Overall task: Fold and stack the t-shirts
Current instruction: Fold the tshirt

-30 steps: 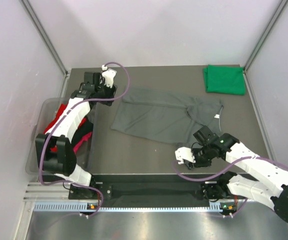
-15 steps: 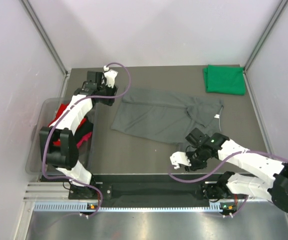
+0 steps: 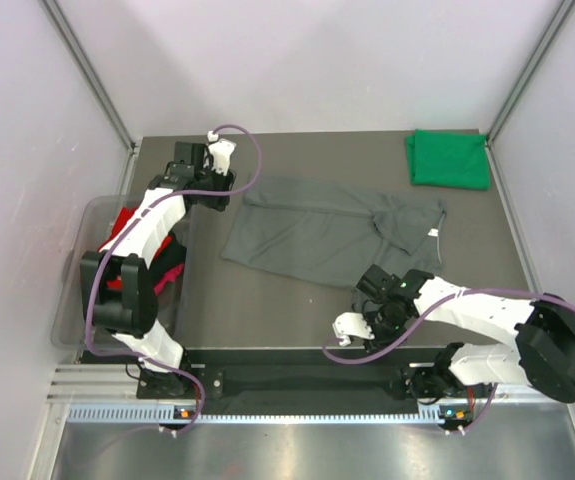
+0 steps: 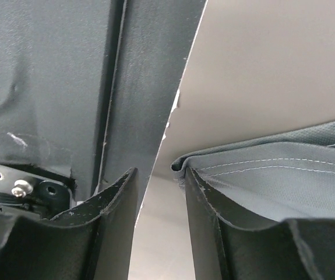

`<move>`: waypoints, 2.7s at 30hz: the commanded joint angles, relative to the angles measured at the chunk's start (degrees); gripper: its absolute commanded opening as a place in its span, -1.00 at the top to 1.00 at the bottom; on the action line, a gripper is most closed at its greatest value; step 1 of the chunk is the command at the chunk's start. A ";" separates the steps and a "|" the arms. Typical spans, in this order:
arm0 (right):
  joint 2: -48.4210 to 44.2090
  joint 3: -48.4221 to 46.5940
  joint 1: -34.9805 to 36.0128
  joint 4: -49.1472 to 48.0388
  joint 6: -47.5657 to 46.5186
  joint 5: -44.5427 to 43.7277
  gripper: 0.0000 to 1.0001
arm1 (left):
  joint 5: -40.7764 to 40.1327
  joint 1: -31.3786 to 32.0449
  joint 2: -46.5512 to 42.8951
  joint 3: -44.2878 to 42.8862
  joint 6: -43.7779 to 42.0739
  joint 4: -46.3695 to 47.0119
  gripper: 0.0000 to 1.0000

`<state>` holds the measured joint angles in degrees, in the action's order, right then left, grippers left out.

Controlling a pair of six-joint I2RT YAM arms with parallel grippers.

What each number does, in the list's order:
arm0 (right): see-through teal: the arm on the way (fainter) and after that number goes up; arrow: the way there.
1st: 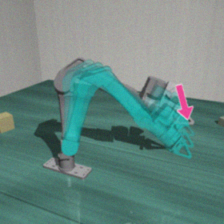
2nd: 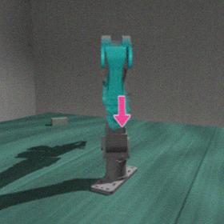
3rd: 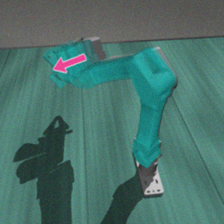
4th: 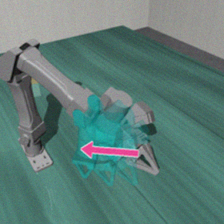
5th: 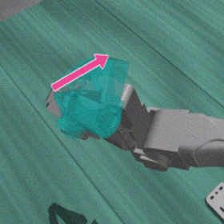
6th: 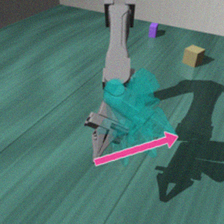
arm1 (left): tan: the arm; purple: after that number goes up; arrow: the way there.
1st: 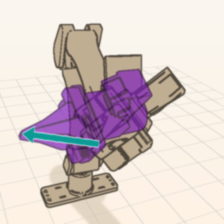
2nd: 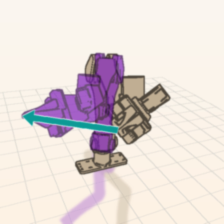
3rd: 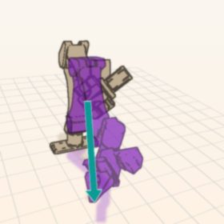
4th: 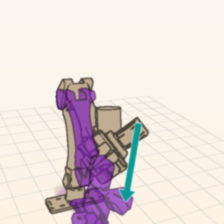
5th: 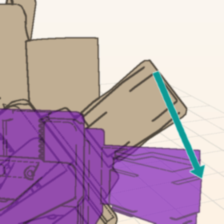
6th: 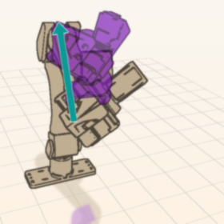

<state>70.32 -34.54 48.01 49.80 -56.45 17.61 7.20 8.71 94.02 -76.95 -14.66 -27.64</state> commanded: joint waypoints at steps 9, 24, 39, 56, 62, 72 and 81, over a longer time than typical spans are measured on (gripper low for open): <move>1.56 1.76 2.26 -7.17 2.74 -3.10 0.52 | 1.15 -0.19 -0.68 -1.19 0.86 1.27 -0.11; -12.05 -2.72 2.88 -2.43 6.96 -6.79 1.00 | 4.76 -0.27 12.32 -9.71 -0.55 -26.21 -0.11; -12.32 -2.02 2.88 -4.01 8.28 -8.11 1.00 | 4.31 -0.36 17.34 -6.82 -1.08 -29.75 -0.06; -12.23 -1.67 2.88 -4.54 9.16 -9.52 1.00 | 4.84 1.66 23.23 -9.45 -0.99 -28.61 0.02; -12.93 -1.49 2.44 -5.50 9.60 -11.10 1.00 | 5.19 1.84 23.32 -9.80 -1.43 -29.49 0.91; -15.39 -10.88 -8.62 -0.77 9.43 -12.77 1.00 | 6.51 1.75 22.17 -14.72 -3.27 -35.02 1.00; -15.13 -16.78 -16.36 -1.28 9.07 -15.58 1.00 | 7.21 2.10 21.73 -20.43 -4.42 -38.19 1.00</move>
<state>55.59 -48.36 33.26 48.80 -47.33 3.60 13.45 10.59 116.90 -94.28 -17.34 -63.05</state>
